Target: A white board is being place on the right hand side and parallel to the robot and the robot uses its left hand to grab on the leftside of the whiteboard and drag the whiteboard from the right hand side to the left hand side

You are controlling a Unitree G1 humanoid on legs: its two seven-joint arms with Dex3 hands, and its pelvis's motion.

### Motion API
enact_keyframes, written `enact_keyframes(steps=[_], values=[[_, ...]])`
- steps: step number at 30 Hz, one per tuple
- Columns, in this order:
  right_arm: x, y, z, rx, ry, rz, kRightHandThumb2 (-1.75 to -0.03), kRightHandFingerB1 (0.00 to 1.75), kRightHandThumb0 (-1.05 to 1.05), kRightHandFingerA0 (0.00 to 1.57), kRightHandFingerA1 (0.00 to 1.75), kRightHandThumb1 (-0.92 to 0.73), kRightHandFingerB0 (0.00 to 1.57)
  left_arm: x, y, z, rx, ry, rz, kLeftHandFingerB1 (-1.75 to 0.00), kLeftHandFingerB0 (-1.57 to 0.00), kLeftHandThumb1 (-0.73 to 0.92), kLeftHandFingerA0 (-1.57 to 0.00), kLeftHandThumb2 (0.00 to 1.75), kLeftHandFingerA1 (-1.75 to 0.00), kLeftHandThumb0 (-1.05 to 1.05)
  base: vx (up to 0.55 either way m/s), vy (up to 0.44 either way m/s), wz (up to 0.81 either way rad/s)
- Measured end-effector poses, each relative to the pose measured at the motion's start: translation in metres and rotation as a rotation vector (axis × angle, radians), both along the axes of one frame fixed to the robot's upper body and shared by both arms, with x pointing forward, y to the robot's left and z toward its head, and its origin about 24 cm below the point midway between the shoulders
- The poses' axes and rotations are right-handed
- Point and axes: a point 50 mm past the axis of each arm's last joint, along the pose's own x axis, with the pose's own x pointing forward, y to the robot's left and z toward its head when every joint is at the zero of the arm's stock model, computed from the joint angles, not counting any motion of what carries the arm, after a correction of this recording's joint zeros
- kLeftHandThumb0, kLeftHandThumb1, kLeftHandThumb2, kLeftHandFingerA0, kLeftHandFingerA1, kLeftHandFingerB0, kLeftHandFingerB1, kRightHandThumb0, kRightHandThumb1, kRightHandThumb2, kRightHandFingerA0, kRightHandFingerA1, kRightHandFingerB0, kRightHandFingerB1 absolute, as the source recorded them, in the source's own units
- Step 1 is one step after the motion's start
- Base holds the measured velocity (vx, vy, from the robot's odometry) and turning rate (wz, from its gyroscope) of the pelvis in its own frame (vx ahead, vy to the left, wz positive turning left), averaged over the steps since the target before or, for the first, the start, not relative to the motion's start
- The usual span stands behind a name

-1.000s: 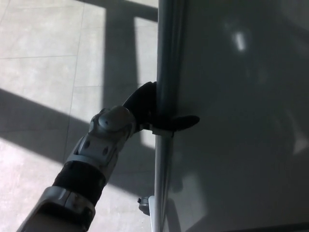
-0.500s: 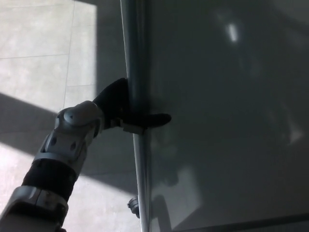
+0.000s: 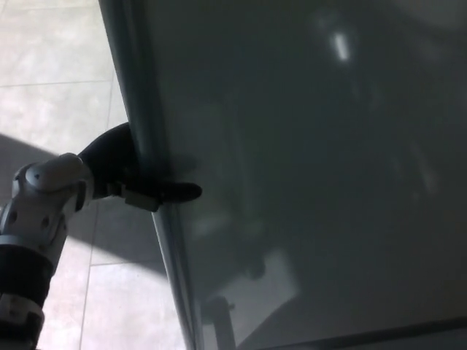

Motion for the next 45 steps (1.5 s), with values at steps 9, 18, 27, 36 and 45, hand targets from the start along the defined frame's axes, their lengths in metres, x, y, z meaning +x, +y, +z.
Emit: enact_keyframes(steps=[9, 18, 27, 36, 45], values=[[0.001, 0.000, 0.001, 0.000, -0.003, 0.002, -1.13, 0.64, -0.57, 0.76, 0.91, -0.64, 0.24, -0.011, 0.044, 0.007, 0.042, 0.067, 0.010, -0.59, -0.83, 0.68, -0.87, 0.59, -0.74, -0.20, 0.00, 0.000, 0.00], [0.001, 0.000, 0.000, 0.003, 0.004, 0.001, -1.12, 0.63, -0.58, 0.76, 0.90, -0.64, 0.24, -0.022, 0.083, 0.005, 0.034, 0.107, 0.058, -0.59, -0.83, 0.67, -0.90, 0.60, -0.77, -0.17, 0.00, 0.000, 0.00], [-0.002, 0.000, -0.002, 0.002, 0.023, 0.002, -1.14, 0.64, -0.55, 0.76, 0.93, -0.65, 0.25, -0.034, 0.117, 0.002, 0.009, 0.150, 0.119, -0.56, -0.87, 0.64, -0.96, 0.60, -0.66, -0.23, 0.00, 0.000, 0.00], [-0.001, 0.001, -0.003, -0.004, 0.025, 0.009, -0.82, 0.67, -0.55, 0.76, 0.99, -0.78, 0.23, -0.046, 0.140, 0.001, 0.014, 0.168, 0.139, -0.56, -0.90, 0.69, -0.97, 0.61, -0.60, -0.12, 0.00, 0.000, 0.00], [0.001, 0.001, -0.002, -0.005, 0.016, 0.013, -0.81, 0.65, -0.54, 0.77, 0.99, -0.79, 0.26, -0.055, 0.156, 0.005, 0.011, 0.204, 0.134, -0.64, -0.83, 0.72, -0.80, 0.61, -0.87, -0.07, 0.00, 0.000, 0.00]])
